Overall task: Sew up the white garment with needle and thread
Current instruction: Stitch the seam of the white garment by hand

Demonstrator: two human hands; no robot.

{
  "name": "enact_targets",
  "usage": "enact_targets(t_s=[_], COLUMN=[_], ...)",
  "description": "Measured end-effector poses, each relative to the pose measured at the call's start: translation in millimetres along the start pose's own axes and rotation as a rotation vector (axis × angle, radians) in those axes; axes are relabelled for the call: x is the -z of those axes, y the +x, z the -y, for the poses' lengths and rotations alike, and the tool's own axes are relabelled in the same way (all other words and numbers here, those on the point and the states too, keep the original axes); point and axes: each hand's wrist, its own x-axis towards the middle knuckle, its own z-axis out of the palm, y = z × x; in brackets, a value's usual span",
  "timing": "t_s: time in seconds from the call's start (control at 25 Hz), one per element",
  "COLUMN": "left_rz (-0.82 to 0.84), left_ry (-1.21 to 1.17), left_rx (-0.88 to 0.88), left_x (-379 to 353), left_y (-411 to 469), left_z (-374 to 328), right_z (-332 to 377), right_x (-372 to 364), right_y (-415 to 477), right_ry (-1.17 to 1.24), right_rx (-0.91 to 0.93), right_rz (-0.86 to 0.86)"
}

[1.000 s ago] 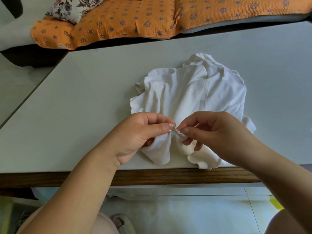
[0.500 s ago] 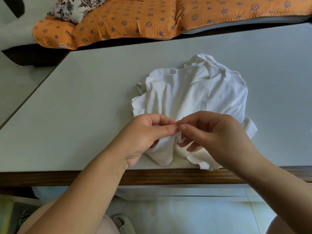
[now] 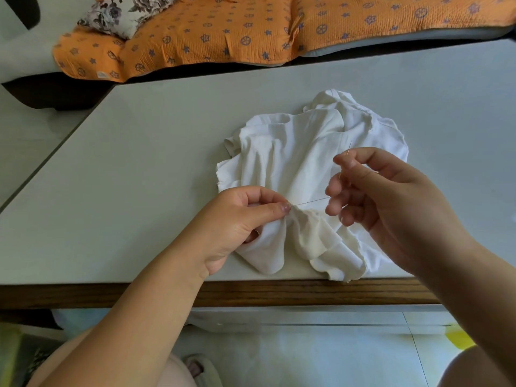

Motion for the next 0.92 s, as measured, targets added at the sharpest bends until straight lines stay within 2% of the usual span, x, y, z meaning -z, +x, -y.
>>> enact_targets(t_s=[0.12, 0.32, 0.4, 0.92], left_rz=[0.007, 0.004, 0.014, 0.004], left_ry=[0.000, 0.005, 0.006, -0.053], left_rx=[-0.011, -0.034, -0.038, 0.012], left_x=[1, 3, 4, 6], left_y=[-1, 1, 1, -1], left_z=[-1, 0, 0, -1], right_z=[0, -4, -7, -18], right_x=[2, -5, -9, -6], right_y=[0, -11, -15, -13], right_ry=[-0.079, -0.520, -0.633, -0.799], right_rx=[0.004, -0.027, -0.014, 0.138], right_rz=[-0.016, 0.127, 0.135, 0.100])
